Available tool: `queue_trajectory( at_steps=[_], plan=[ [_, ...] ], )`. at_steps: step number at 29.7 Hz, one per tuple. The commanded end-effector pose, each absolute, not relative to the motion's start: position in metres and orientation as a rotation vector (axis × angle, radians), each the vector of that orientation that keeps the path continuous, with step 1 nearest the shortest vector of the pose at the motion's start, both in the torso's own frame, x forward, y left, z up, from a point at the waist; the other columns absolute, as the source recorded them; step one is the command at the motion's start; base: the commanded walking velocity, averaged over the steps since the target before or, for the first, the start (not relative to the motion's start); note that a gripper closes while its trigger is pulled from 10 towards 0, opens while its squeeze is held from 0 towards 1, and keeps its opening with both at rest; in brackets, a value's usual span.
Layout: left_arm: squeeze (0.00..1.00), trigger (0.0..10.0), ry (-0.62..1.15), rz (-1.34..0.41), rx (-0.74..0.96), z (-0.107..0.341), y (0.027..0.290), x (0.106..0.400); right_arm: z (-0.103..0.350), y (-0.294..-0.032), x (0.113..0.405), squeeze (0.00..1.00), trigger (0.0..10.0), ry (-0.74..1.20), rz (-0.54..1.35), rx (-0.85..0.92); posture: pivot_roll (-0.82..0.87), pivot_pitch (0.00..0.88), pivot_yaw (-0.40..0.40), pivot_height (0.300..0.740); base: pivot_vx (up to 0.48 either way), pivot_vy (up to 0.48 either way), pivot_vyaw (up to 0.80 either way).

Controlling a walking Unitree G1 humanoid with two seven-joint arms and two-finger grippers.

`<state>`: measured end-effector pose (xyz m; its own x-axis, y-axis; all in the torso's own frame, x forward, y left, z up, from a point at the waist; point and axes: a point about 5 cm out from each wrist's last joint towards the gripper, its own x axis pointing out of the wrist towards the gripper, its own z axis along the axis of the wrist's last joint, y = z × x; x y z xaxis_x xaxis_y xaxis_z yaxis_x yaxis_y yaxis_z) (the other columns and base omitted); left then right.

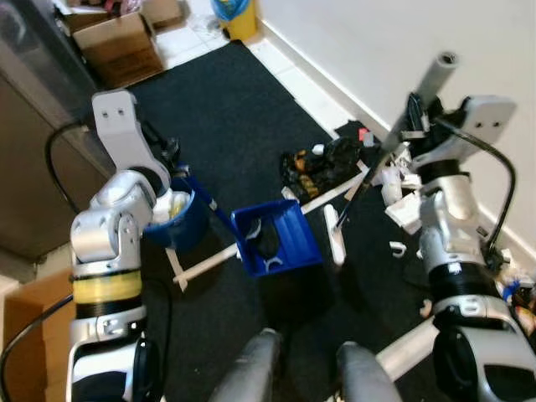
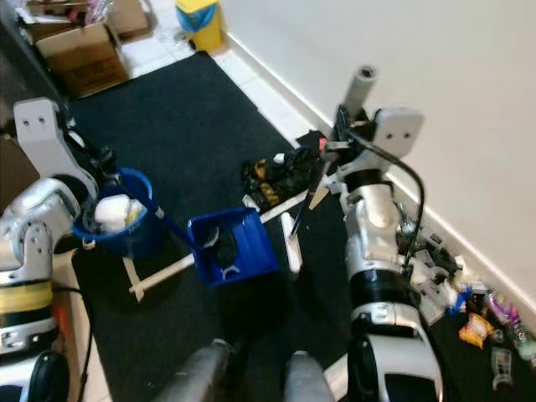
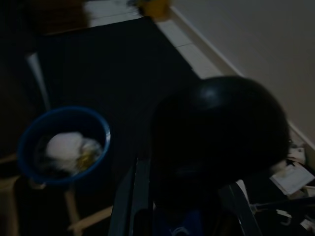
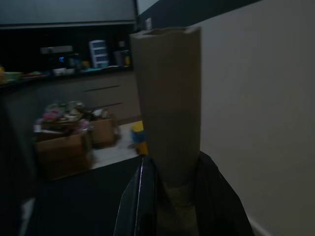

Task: Sweep floor

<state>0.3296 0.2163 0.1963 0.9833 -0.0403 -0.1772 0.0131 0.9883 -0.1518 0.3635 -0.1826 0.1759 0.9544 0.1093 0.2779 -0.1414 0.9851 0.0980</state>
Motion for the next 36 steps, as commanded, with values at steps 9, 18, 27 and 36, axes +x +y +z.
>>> queue_trajectory(
  at_steps=[9,18,27,36],
  plan=[
    [0.0,10.0,0.106,0.002,-0.12,0.2215,0.2273,0.335,0.176,-0.1827,0.3627,0.0,10.0,-0.292,0.118,0.126,0.01,0.136,0.088,0.74,0.0,0.0,0.77],
    [0.0,10.0,0.13,-0.004,-0.121,0.2149,0.2232,0.3353,0.1743,-0.1841,0.3624,0.0,10.0,-0.288,0.109,0.127,0.01,0.138,0.087,0.74,0.0,0.0,0.77],
    [0.0,10.0,0.139,0.005,-0.118,0.213,0.2232,0.3351,0.1734,-0.1845,0.3626,0.0,10.0,-0.282,0.101,0.124,0.01,0.142,0.085,0.74,0.0,0.0,0.65],
    [0.0,10.0,0.118,0.001,-0.082,0.2183,0.2221,0.3368,0.1729,-0.1854,0.3633,0.0,10.0,-0.277,0.088,0.128,0.01,0.141,0.085,0.74,0.0,0.0,0.06]
  ],
)
